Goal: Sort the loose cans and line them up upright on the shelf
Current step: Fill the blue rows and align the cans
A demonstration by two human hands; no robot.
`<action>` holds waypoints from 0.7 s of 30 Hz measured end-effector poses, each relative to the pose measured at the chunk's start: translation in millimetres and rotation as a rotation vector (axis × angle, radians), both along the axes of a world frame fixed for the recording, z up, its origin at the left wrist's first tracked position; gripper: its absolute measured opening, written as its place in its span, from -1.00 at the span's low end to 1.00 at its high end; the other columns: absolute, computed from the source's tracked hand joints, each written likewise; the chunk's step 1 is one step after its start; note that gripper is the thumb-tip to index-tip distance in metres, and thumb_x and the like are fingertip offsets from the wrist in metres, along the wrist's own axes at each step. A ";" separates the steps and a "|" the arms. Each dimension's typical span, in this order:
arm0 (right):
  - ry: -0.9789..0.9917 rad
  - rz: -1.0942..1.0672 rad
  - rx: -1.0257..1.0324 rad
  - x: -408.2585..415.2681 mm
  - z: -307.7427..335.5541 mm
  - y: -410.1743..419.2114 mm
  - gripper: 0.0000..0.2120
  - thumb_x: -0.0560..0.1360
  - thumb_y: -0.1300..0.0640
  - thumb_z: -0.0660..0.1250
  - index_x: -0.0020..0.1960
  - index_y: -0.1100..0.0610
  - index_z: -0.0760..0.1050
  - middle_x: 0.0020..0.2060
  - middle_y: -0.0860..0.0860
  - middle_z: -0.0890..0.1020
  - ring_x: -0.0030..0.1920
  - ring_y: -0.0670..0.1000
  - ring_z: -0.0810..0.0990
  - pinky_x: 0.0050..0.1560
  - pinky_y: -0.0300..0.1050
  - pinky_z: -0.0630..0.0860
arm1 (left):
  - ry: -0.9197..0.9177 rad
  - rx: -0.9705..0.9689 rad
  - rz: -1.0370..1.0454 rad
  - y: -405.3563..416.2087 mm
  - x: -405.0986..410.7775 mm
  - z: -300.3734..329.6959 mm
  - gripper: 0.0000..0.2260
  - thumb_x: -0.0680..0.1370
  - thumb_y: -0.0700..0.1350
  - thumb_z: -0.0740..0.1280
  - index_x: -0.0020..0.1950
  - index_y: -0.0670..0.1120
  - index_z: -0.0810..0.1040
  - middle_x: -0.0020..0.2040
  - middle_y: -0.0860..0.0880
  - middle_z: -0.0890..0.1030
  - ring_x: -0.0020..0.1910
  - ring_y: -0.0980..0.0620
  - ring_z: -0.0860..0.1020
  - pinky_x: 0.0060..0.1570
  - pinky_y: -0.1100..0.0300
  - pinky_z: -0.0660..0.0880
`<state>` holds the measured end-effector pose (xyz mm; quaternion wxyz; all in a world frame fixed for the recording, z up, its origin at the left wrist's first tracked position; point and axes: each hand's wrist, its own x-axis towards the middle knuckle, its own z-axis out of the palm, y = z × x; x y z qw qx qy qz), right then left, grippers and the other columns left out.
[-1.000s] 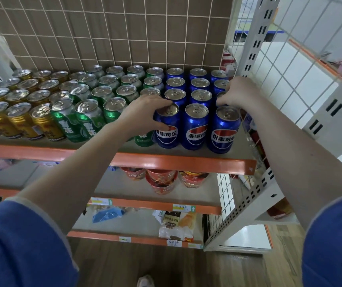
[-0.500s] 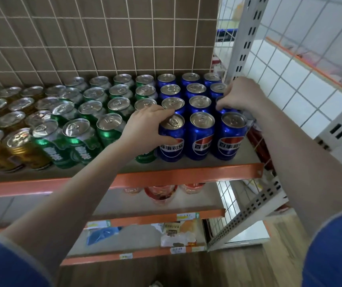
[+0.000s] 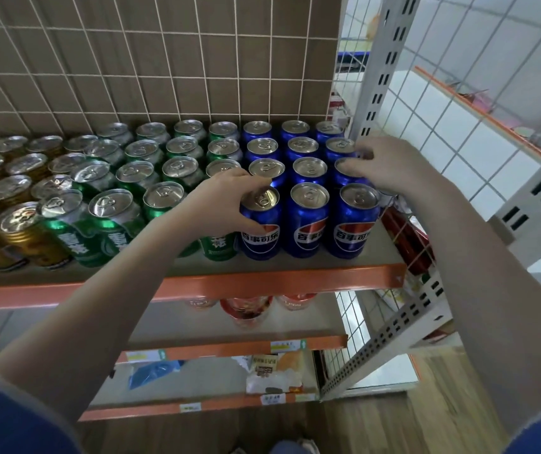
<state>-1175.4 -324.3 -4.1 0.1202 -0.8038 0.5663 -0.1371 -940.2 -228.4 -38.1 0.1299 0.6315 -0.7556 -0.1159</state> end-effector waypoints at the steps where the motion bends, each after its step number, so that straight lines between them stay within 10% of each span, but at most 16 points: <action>1: -0.012 -0.002 -0.017 -4.7 1.6 5.7 -0.65 0.53 -0.05 0.25 0.17 0.17 0.52 0.06 0.09 0.57 0.01 0.10 0.51 -0.10 -0.10 0.35 | 0.007 0.008 -0.009 0.6 0.1 1.1 -0.27 0.34 0.13 0.50 0.46 0.08 0.31 0.19 0.03 0.41 0.20 0.01 0.39 0.14 0.13 0.38; 12: -0.001 0.166 0.091 -22.8 -10.5 35.6 -0.44 0.41 0.02 0.44 0.36 0.11 0.41 0.28 0.04 0.49 0.23 0.03 0.46 0.07 -0.18 0.34 | -0.028 -0.019 -0.047 -3.4 -2.9 10.6 -0.41 0.37 0.01 0.51 0.36 -0.04 0.44 0.21 0.01 0.48 0.21 0.06 0.40 0.07 0.25 0.30; 21: -0.049 0.105 -0.096 -20.3 -19.6 37.4 -0.60 0.35 0.03 0.46 0.11 0.20 0.57 0.04 0.11 0.60 0.00 0.06 0.52 -0.12 -0.12 0.39 | -0.067 -0.068 -0.019 -5.4 -7.7 8.7 -0.44 0.33 0.09 0.51 0.27 -0.02 0.49 0.12 0.05 0.50 0.11 0.05 0.44 0.04 0.12 0.41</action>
